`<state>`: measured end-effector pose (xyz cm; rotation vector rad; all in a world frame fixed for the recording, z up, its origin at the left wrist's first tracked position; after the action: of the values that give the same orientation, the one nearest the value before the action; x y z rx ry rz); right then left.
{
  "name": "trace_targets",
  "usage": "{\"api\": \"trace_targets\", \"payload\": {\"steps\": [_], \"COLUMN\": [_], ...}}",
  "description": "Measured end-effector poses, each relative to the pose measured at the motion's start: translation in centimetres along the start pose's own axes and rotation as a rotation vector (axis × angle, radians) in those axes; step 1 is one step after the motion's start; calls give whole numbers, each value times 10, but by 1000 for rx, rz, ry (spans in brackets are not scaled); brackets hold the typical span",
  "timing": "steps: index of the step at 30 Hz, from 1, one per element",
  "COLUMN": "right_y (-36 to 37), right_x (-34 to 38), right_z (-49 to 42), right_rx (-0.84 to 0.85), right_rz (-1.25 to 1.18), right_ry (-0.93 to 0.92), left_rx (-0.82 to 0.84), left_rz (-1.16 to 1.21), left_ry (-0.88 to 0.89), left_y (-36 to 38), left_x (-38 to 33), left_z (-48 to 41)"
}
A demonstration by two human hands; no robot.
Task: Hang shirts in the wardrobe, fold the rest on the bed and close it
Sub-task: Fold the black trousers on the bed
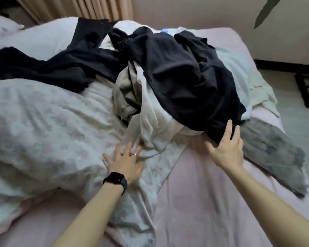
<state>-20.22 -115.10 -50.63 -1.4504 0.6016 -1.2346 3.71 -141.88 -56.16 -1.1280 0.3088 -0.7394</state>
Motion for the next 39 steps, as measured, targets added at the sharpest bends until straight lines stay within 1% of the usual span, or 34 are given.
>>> {"api": "trace_targets", "payload": {"steps": [2,4,5,8,12,13,14,15,18,20,21,23,24,26,27,28,29,30,32,33,34,36,38,39], "right_y": [1,7,10,5,-16,-36,-40,-57,-113,-141,-175,-207,-236,-284,-300,-318,-336,-355,-393,-407,-413,-415,-404,-400], "right_x": [-10,-17,-18,-6,23,33,40,48,81,102,119,144,157,175,183,188,192,192,183,177,170,153,137,131], "right_z": [-19,-29,-29,-18,24,36,45,56,92,112,130,153,172,205,216,230,245,261,294,308,318,335,342,345], "right_rx": [-71,-92,-94,-104,-142,-135,-129,-129,-124,-88,-80,-59,-58,-80,-83,-106,-146,-220,-428,-516,-566,-584,-507,-474], "right_rz": [11,39,52,21,-230,-281,-327,-364,-419,-389,-364,-306,-288,-262,-244,-233,-237,-260,-332,-347,-351,-406,-541,-571], "right_ry": [28,73,78,21,-78,-84,-109,-121,-190,-240,-273,-364,-409,-465,-491,-515,-531,-534,-499,-463,-420,-316,-199,-139], "left_rx": [-53,-92,-78,11,198,229,248,238,99,-19,-116,-275,-346,-383,-366,-382,-422,-450,-472,-490,-500,-505,-500,-507], "left_rz": [25,2,0,-13,-62,-53,-34,-5,124,236,289,339,338,297,343,394,395,346,290,312,368,508,634,688], "left_ry": [-11,-1,-1,19,48,67,82,98,206,308,378,524,621,778,845,911,949,945,904,884,870,845,780,742], "left_y": [20,31,37,35,13,-7,-15,-35,-113,-163,-207,-261,-292,-335,-350,-370,-386,-400,-419,-430,-443,-474,-505,-521], "left_x": [2,1,2,1,3,0,-1,-4,-17,-29,-32,-42,-47,-56,-61,-62,-62,-62,-60,-57,-51,-36,-21,-12], "left_z": [-6,-9,-9,-6,11,23,30,44,92,120,147,185,215,263,277,295,312,327,348,355,361,374,380,383]}}
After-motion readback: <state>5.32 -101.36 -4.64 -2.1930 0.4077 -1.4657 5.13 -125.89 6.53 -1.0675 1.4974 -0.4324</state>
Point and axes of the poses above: each hand's wrist, its own z-axis away from the middle knuckle, its own y-axis out of the palm, x = y × z, the point moved 9 cm from there along -z, towards the middle knuckle, and after that the axes turned 12 degrees about -y, right-handed, at the moved point
